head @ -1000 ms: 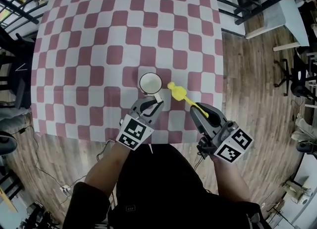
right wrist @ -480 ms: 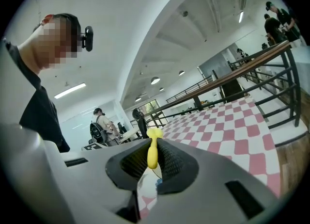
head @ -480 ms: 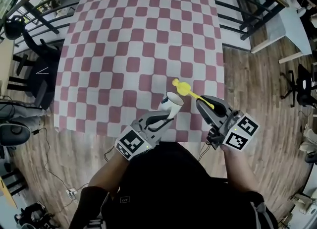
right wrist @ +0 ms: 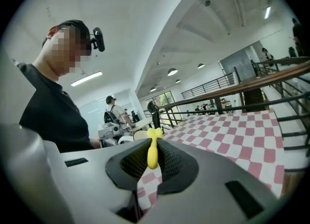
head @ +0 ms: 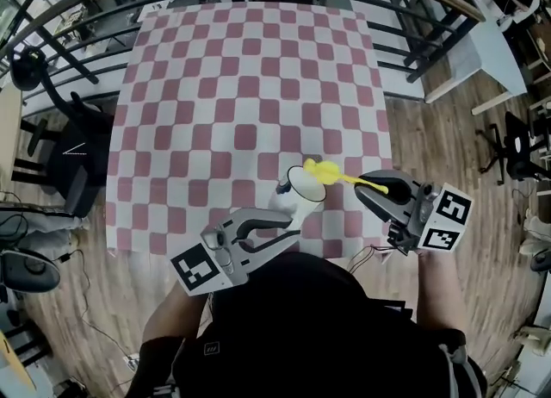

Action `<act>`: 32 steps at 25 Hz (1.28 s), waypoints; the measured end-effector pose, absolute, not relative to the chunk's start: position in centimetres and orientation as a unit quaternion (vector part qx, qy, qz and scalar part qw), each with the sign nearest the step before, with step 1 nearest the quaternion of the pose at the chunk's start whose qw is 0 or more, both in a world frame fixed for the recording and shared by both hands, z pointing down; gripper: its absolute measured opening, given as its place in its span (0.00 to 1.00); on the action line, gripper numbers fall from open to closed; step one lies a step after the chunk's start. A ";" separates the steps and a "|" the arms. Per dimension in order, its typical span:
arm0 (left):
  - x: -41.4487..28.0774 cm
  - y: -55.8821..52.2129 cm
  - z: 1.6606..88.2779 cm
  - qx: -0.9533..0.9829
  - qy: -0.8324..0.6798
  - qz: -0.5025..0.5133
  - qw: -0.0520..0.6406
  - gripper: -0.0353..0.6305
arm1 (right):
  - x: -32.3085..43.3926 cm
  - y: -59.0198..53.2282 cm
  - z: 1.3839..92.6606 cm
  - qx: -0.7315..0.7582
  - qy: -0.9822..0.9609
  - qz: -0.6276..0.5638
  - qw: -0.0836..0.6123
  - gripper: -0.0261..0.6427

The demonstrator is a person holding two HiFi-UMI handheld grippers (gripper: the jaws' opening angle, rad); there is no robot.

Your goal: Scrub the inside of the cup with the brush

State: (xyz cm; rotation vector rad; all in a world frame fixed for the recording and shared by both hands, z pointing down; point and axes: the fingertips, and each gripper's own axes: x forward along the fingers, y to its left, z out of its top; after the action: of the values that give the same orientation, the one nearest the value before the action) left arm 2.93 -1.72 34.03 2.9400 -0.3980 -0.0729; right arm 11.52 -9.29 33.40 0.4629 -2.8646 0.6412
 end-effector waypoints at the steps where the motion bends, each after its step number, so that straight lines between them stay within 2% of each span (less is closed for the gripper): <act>1: 2.2 -1.9 33.3 0.987 -0.132 -0.033 0.087 0.12 | 10.6 -9.0 32.8 0.142 -0.964 0.204 0.093 0.11; 8: -1.0 -1.3 31.6 0.990 -0.106 -0.047 0.077 0.12 | 4.3 -7.9 30.8 0.076 -0.975 0.158 0.135 0.11; 16: -5.9 -0.6 31.5 0.987 -0.094 -0.083 0.104 0.11 | -1.6 -7.4 29.5 0.096 -0.975 0.175 0.096 0.11; 20: -6.0 -0.6 32.0 0.987 -0.098 -0.079 0.097 0.11 | -1.7 -7.1 29.9 0.102 -0.973 0.190 0.081 0.11; 25: -4.2 -1.5 36.4 0.991 -0.118 0.011 0.058 0.11 | -0.8 -7.3 33.1 0.114 -0.962 0.231 0.092 0.11; 29: -2.5 -2.2 37.6 0.992 -0.114 0.005 0.049 0.11 | 0.6 -7.9 35.0 0.117 -0.956 0.246 0.112 0.11; 32: -2.1 -2.0 36.2 0.990 -0.102 -0.046 0.083 0.11 | 1.6 -8.1 34.9 0.125 -0.960 0.212 0.134 0.11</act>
State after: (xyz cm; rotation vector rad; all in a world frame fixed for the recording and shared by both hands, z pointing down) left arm -2.10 -1.96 36.16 2.9560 -0.3052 -0.1382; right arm 1.57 -8.13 34.86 0.3610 -2.7835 0.6160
